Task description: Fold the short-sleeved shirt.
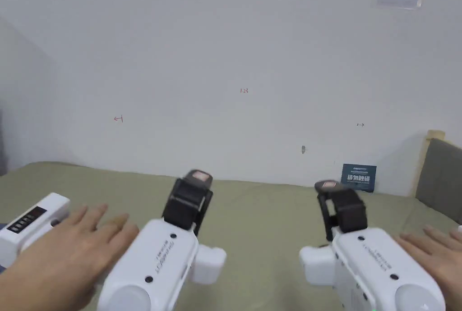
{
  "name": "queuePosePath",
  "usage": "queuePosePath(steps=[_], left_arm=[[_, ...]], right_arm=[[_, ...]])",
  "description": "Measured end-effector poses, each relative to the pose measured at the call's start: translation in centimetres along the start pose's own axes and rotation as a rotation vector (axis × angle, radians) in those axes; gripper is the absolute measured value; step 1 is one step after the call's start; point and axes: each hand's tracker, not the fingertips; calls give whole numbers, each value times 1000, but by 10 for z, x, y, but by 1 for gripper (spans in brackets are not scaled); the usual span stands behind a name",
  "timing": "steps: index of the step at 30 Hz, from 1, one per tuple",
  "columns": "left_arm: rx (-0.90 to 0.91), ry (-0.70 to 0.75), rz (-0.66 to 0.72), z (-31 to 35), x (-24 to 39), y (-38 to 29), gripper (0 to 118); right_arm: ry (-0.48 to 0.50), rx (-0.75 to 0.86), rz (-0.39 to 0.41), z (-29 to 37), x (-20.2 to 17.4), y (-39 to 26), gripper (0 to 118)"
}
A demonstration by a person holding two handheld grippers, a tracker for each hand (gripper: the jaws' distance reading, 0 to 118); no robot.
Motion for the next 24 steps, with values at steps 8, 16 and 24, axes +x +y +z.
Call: queuePosePath(steps=[8,16,24], left_arm=[[-129,49,692,-6,-63,-28,118],[-414,214,1900,-3,-97,-97,118],[-480,52,2007,7,-41,-67,118]], right_arm=[[-90,-48,-570,11,47,-10,117],[-273,-60,-1760,12,104,-69,118],[-200,-283,-2114,13,40,-66,118]])
